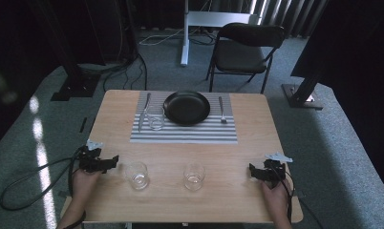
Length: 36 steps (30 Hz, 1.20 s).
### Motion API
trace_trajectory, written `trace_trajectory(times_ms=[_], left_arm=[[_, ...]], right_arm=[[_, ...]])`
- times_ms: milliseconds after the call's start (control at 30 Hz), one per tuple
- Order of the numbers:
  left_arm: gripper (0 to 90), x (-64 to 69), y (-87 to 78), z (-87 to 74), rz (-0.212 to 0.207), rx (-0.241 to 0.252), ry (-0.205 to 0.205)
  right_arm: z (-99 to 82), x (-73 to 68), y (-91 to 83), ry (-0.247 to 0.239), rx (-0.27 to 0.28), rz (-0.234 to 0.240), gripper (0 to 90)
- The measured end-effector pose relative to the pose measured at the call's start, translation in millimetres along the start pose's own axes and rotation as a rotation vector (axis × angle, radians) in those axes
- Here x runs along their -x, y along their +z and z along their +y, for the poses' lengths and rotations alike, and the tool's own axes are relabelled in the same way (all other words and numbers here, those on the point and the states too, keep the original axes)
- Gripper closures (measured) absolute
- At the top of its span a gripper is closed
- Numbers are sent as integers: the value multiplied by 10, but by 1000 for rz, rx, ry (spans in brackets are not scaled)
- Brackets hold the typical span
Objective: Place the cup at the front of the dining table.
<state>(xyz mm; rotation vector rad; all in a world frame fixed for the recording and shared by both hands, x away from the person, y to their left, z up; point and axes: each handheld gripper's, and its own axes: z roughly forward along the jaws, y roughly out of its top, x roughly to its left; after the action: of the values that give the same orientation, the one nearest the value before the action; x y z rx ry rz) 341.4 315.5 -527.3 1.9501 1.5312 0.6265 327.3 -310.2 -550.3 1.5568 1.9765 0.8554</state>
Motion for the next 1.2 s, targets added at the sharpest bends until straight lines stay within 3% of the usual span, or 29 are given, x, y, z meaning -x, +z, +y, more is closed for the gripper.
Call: trace_trajectory(times_ms=[100, 300, 500, 733, 1200], left_arm=[[88, -6, 2, -52, -5, -5, -18], [88, 11, -32, -164, 19, 7, -7], [88, 48, -92, -257, 92, 32, 1], [88, 135, -130, -340, 99, 42, 22], [88, 146, -290, -487, 114, 75, -14]], right_arm=[[0, 0, 0, 0, 0, 0, 133], [0, 0, 0, 1, 0, 0, 133], [1, -1, -1, 2, -1, 0, 133], [1, -1, -1, 2, -1, 0, 133], [1, -1, 0, 1, -1, 0, 133]])
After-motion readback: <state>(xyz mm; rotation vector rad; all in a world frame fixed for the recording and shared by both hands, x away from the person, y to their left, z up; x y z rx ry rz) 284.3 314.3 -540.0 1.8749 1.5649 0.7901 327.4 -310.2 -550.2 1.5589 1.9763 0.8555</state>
